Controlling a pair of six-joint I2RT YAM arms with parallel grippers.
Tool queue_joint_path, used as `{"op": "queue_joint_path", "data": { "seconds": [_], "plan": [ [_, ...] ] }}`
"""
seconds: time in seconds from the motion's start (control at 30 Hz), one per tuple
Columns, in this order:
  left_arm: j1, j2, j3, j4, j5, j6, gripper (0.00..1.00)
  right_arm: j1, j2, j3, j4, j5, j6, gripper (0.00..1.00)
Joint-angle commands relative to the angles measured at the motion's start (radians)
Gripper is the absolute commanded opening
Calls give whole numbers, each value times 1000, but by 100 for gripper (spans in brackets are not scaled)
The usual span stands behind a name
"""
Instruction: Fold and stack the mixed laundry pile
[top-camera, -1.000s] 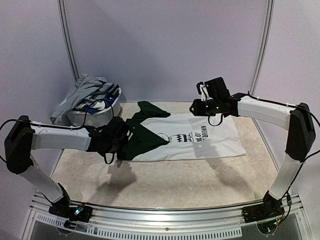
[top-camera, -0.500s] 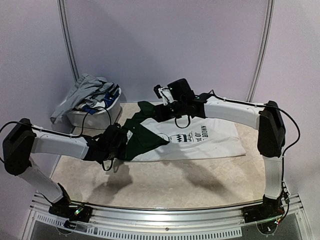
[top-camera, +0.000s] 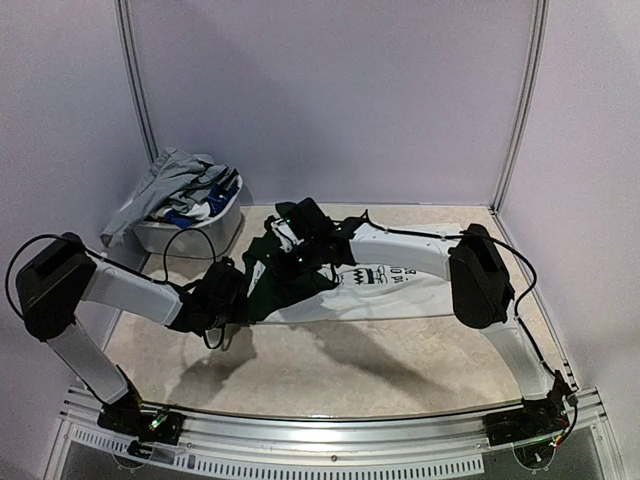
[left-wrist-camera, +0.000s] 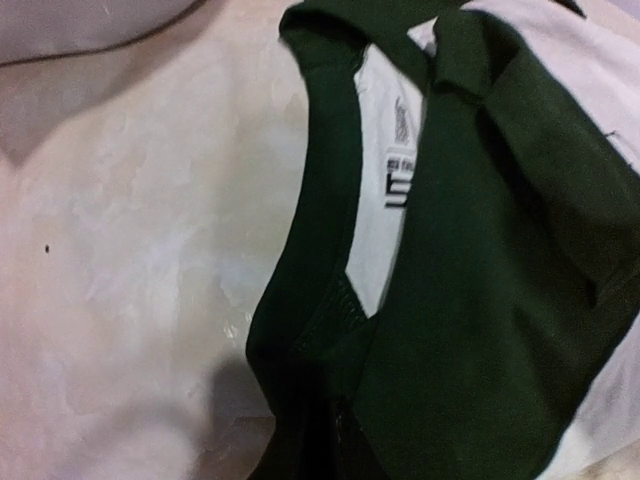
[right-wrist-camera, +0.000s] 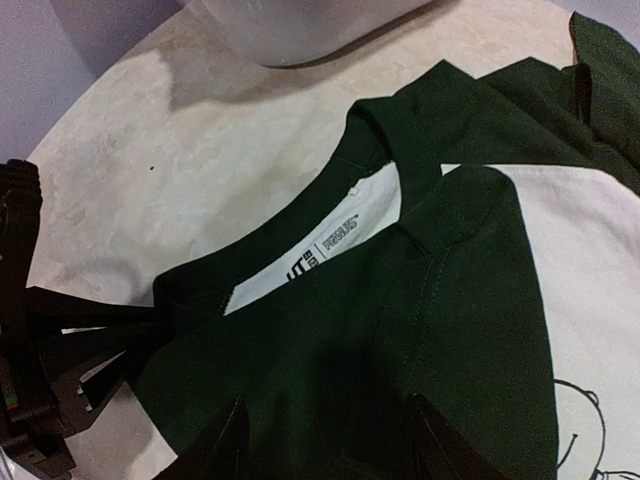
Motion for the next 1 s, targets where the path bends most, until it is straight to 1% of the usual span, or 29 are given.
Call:
{"op": "queue_joint_path", "data": {
  "seconds": [0.0, 0.1, 0.17, 0.33, 0.6, 0.63, 0.83, 0.97],
  "plan": [
    [15, 48, -29, 98, 32, -23, 8, 11, 56, 34, -39, 40, 18, 52],
    [15, 57, -45, 130, 34, -36, 6, 19, 89, 58, -62, 49, 28, 52],
    [15, 56, -58, 140, 27, -43, 5, 23, 116, 81, -84, 97, 33, 51],
    [15, 44, -82, 147, 12, -50, 1, 24, 157, 96, -101, 147, 36, 49],
    [15, 39, -100, 156, 2, -55, 0, 38, 186, 120, -124, 185, 23, 41],
    [15, 38, -100, 156, 2, -55, 0, 42, 189, 123, -130, 193, 20, 39],
    [15, 18, -112, 154, -6, -56, 0, 45, 186, 121, -138, 231, 23, 16],
    [15, 7, -118, 148, -10, -57, 0, 45, 163, 121, -131, 248, 21, 9]
  ]
}}
